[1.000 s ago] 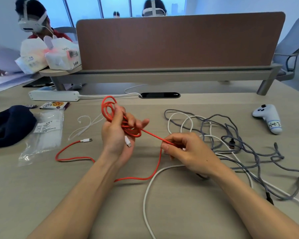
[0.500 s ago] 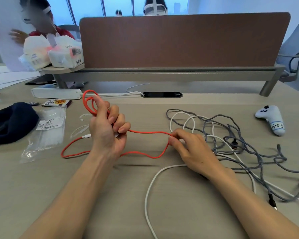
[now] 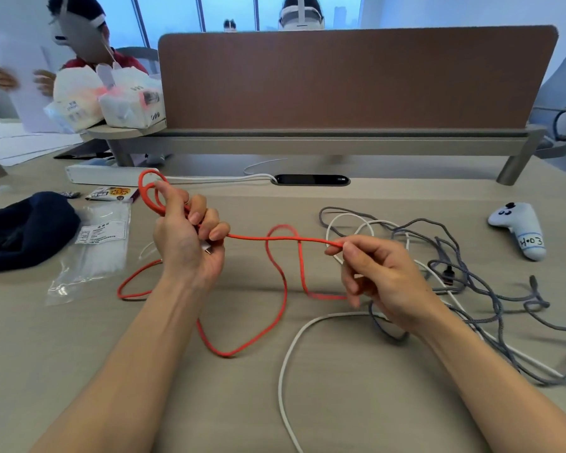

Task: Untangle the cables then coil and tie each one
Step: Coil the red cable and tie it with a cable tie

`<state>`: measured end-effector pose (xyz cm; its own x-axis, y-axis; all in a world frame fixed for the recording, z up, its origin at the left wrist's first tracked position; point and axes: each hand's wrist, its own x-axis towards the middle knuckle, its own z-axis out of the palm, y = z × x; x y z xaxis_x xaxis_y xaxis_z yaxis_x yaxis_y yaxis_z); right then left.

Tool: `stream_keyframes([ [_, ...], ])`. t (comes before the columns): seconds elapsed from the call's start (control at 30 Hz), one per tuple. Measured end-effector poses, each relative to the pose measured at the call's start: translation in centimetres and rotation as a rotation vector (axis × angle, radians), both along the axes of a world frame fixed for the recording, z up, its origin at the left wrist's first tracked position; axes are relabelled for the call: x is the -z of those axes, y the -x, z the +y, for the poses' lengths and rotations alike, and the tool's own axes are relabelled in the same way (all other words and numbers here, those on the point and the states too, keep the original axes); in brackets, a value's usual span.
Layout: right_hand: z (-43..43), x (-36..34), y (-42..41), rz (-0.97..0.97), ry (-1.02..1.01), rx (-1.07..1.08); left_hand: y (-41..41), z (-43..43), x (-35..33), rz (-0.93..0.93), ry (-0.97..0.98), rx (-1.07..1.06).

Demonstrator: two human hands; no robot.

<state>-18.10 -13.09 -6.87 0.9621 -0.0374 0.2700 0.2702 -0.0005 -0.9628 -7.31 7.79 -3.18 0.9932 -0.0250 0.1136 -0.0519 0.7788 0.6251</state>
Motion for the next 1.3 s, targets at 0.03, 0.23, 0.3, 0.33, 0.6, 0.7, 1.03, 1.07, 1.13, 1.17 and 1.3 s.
stream_keyframes([
  [0.03, -0.2, 0.0, -0.1, 0.030, -0.047, -0.002, 0.0, -0.2, 0.1, 0.005, -0.018, 0.009],
  [0.23, -1.0, -0.7, 0.2, 0.028, -0.290, -0.091, 0.5, -1.1, 0.4, 0.033, -0.132, 0.106],
  [0.3, -1.1, -1.0, 0.3, 0.003, -0.387, -0.099, 0.8, -1.4, 0.5, 0.036, -0.180, 0.154],
  [0.33, -1.3, -1.1, 0.4, 0.014, -0.430, -0.099, 1.0, -1.6, 0.6, 0.031, -0.223, 0.176],
  [0.6, -1.6, -1.5, 0.4, 0.112, -0.599, -0.203, 3.1, -3.7, 2.5, -0.120, -0.633, 0.450],
  [0.7, -1.4, -1.4, 0.4, 0.125, -0.593, -0.242, 3.7, -4.1, 3.3, -0.194, -0.721, 0.552],
  [1.03, -0.7, -1.0, 0.5, 0.151, -0.505, -0.262, 4.3, -4.8, 4.7, -0.368, -0.873, 0.678],
  [1.07, -0.6, -1.0, 0.5, 0.151, -0.496, -0.251, 4.4, -4.8, 4.7, -0.374, -0.890, 0.681],
  [1.13, -0.5, -1.1, 0.7, 0.150, -0.484, -0.232, 4.5, -5.0, 4.7, -0.390, -0.906, 0.687],
  [1.17, -0.5, -1.2, 0.7, 0.149, -0.479, -0.226, 4.4, -5.0, 4.8, -0.409, -0.912, 0.679],
  [1.3, -0.5, -1.1, 0.7, 0.131, -0.438, -0.213, 4.3, -5.1, 4.9, -0.543, -1.014, 0.614],
])
